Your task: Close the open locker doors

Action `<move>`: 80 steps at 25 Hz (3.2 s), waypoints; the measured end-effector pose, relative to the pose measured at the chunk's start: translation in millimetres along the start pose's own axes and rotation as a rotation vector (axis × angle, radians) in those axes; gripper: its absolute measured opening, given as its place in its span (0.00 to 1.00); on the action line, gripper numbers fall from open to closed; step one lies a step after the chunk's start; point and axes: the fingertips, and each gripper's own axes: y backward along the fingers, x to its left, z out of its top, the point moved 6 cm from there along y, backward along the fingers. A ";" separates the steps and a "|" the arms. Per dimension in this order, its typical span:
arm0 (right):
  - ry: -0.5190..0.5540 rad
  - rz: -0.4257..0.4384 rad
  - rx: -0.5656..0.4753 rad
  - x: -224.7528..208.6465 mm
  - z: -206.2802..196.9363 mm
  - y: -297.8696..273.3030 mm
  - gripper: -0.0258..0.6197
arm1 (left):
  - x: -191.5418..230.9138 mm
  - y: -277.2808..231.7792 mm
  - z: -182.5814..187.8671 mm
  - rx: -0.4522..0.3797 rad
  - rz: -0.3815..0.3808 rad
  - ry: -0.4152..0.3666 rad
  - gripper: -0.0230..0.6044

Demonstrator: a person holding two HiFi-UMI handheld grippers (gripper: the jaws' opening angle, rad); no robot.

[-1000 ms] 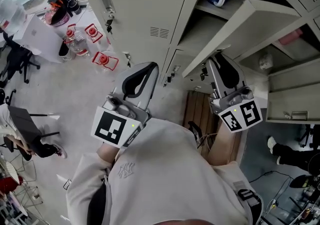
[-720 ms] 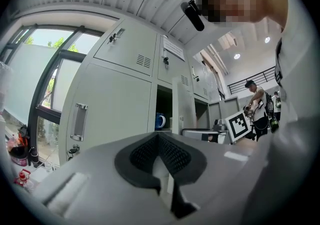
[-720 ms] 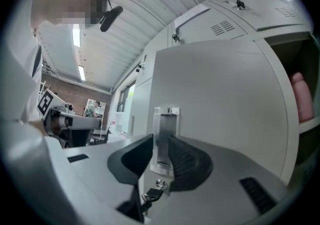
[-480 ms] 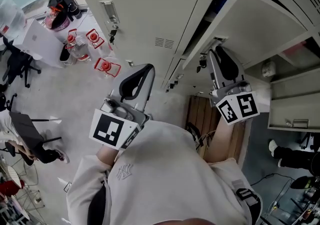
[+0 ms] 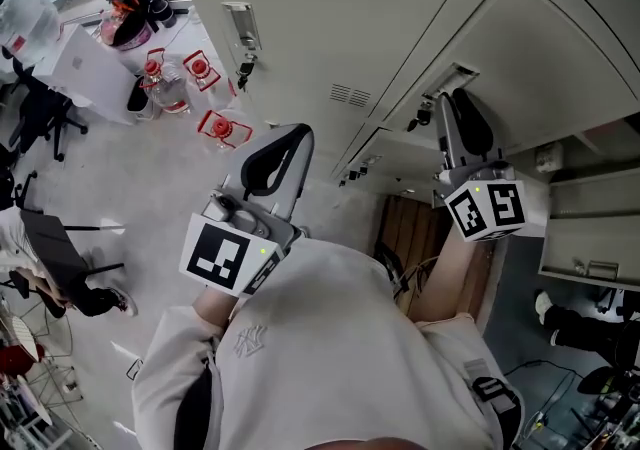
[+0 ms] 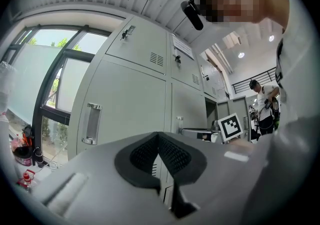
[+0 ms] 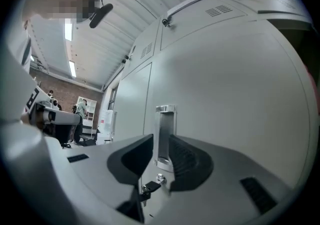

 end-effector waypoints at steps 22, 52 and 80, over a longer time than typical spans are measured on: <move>0.038 -0.147 0.042 24.9 0.2 7.3 0.14 | 22.6 -1.4 -16.9 0.010 -0.153 0.107 0.05; 0.043 -0.677 -0.035 -56.2 23.2 335.1 0.06 | -228.5 -107.1 -30.0 0.054 -0.629 0.134 0.05; 0.060 -0.954 -0.077 -224.4 11.4 489.7 0.06 | -334.7 -108.9 -41.7 0.066 -0.545 0.104 0.05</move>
